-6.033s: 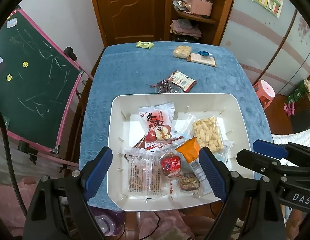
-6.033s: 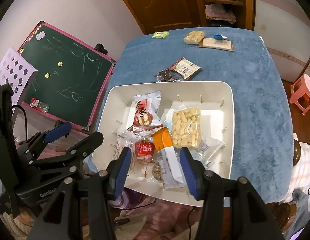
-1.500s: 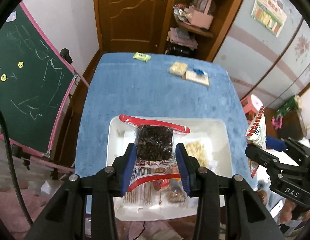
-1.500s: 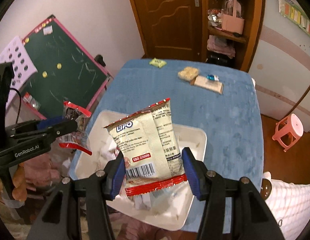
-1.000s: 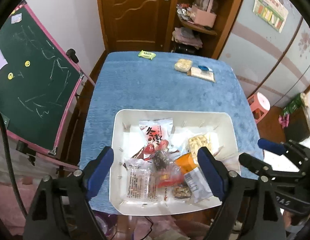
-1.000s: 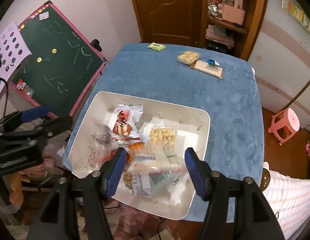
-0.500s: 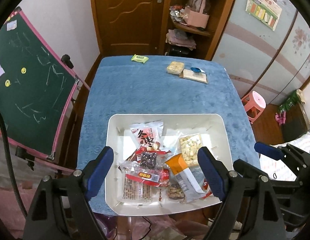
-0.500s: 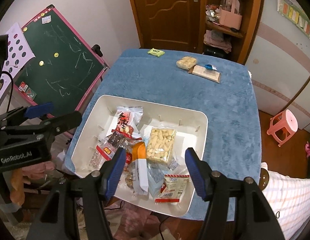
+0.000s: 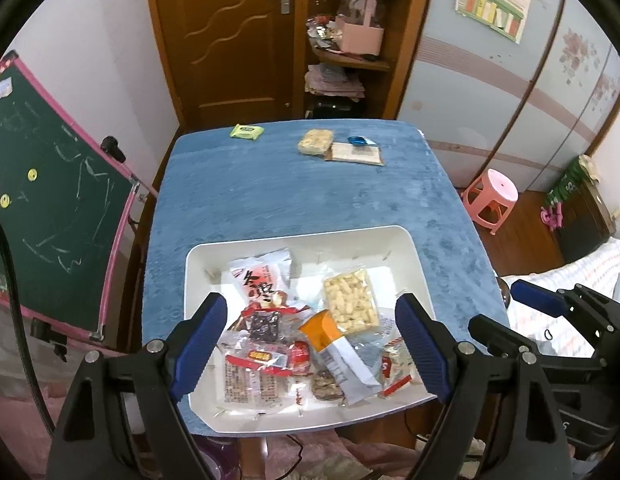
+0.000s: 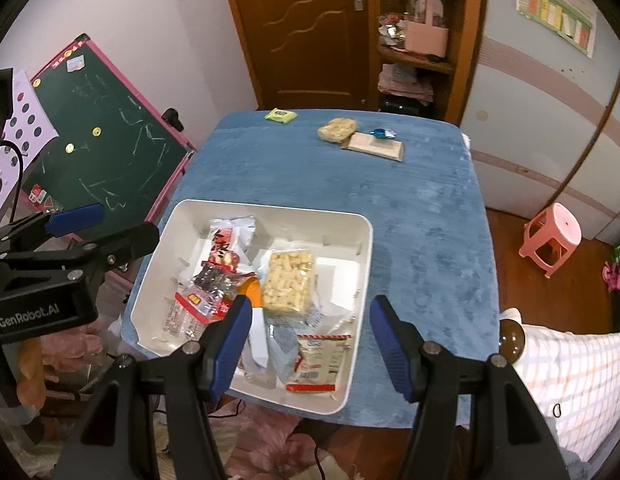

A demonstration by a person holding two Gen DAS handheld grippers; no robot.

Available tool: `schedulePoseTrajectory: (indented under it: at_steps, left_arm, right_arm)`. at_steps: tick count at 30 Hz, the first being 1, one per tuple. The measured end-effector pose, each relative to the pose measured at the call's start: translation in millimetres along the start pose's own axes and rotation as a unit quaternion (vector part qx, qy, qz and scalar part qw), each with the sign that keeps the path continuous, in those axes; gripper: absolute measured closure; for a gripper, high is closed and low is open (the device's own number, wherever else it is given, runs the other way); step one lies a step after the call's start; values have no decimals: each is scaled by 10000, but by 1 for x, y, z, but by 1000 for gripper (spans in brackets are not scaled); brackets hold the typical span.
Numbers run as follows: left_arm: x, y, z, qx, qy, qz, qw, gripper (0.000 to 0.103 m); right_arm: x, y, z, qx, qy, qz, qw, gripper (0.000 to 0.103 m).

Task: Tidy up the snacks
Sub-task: 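Lift both tools and reach toward the last snacks on the table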

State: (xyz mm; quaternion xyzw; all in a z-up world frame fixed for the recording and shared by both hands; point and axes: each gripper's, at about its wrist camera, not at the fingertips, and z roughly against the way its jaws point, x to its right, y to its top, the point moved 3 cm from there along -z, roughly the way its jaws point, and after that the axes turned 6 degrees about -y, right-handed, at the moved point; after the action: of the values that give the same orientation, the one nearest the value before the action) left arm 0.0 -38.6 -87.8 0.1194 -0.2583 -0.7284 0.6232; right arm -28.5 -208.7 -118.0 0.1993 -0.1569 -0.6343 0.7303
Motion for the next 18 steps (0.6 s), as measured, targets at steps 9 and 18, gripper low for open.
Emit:
schedulePoseTrajectory:
  at_steps: [9,18]
  left_arm:
    - [28,25,1,173,-35,-370,9992,18]
    - [36,106,2,504,64,-896,9947,18]
  right_arm:
    - [33,14,13,203,-221,-143,9994,41]
    - [75,79,24,497,-546,-349,9967,41]
